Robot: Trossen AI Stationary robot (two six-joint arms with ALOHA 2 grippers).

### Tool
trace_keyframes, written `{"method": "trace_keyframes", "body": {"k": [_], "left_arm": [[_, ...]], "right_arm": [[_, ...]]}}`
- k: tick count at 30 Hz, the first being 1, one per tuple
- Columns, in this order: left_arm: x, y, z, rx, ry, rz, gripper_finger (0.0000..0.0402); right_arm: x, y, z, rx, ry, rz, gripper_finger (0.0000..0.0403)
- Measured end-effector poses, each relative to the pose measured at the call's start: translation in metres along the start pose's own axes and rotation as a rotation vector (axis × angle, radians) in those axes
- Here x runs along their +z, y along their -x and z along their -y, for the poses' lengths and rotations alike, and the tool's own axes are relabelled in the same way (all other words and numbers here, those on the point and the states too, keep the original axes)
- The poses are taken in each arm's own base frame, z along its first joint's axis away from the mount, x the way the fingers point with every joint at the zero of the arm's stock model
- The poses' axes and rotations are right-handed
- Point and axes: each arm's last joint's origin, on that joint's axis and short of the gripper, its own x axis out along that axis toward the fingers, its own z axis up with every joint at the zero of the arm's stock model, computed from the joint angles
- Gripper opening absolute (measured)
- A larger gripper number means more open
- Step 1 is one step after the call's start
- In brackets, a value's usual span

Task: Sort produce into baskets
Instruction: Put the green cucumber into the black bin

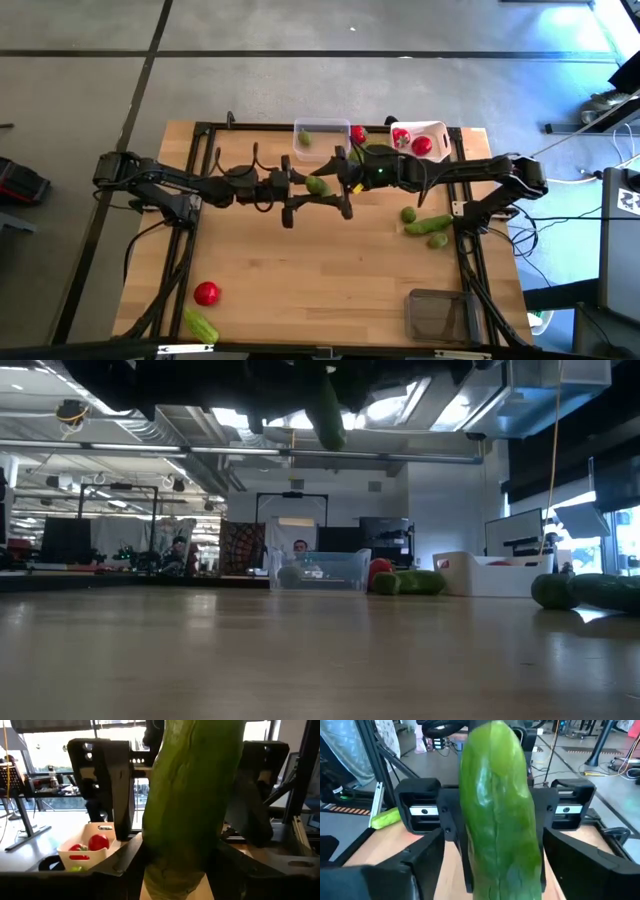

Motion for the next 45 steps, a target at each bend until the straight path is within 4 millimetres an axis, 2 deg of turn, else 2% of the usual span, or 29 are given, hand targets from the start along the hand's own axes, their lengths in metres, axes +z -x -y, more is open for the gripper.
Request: {"method": "trace_keyframes", "body": {"k": [3, 8, 10, 12, 19, 22, 26, 33, 45], "left_arm": [[0.0, 0.0, 0.0, -0.001, -0.001, -0.002, 0.0166], [0.001, 0.0, 0.0, -0.007, -0.018, 0.012, 0.0167], [0.002, 0.0, 0.0, -0.009, -0.032, 0.015, 0.0176], [0.001, 0.0, 0.001, -0.011, -0.026, 0.015, 0.0195], [0.005, 0.006, 0.002, -0.014, -0.013, -0.017, 0.0278], [0.007, 0.012, 0.004, -0.025, -0.016, -0.066, 0.0289], [0.011, 0.021, 0.005, -0.035, -0.013, -0.122, 0.0291], [0.011, 0.033, 0.006, -0.047, -0.004, -0.208, 0.0292], [0.008, 0.035, 0.012, -0.061, 0.044, -0.247, 0.0292]], "right_arm": [[0.005, 0.0, 0.0, 0.014, 0.021, 0.052, 0.0258], [0.01, 0.001, 0.0, 0.033, 0.065, 0.106, 0.0129], [0.01, 0.001, 0.0, 0.035, 0.085, 0.104, 0.0082], [0.01, 0.001, 0.0, 0.034, 0.09, 0.102, 0.0052], [0.012, 0.008, -0.002, 0.022, 0.118, 0.068, 0.0061], [0.02, 0.021, -0.003, 0.008, 0.106, 0.012, 0.0077], [0.029, 0.039, -0.014, 0.024, 0.096, -0.072, 0.0074], [0.032, 0.064, -0.046, 0.094, 0.047, -0.187, 0.0075], [0.006, 0.098, -0.122, 0.166, -0.139, -0.592, 0.0077]]}}
